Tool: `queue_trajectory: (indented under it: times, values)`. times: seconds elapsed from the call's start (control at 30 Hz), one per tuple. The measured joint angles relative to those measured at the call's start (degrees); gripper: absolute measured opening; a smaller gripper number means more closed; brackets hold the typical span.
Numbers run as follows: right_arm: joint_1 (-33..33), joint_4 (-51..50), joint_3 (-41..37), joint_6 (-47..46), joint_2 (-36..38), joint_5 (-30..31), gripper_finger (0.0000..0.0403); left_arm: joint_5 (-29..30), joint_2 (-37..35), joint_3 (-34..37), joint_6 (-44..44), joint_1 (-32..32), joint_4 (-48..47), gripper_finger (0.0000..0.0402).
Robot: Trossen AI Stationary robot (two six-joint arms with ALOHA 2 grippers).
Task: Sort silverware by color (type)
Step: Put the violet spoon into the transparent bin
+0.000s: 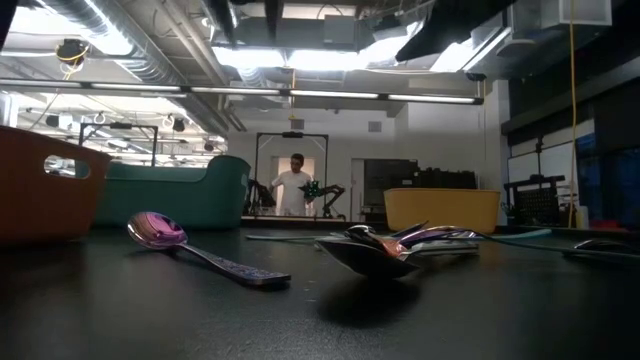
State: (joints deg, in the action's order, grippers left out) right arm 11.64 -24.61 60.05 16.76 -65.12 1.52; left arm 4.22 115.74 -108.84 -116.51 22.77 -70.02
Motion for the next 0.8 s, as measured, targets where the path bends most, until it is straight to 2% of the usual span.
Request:
queue_trajectory:
  times: [0.37, 0.6, 0.8]
  values:
    - [-0.02, 0.01, 0.0, 0.02, 0.0, 0.0, 0.0097, -0.53, 6.25, 0.54, 0.02, 1.73, -3.0, 0.0106]
    - [-0.02, 0.06, 0.0, 0.02, 0.0, 0.0, 0.0097, -0.75, 6.48, 7.06, -0.33, 1.15, 0.13, 0.0106]
    - [-0.02, 0.08, 0.0, 0.02, 0.0, 0.0, 0.0097, -0.75, 6.48, 13.02, -0.06, -0.29, 7.88, 0.0106]
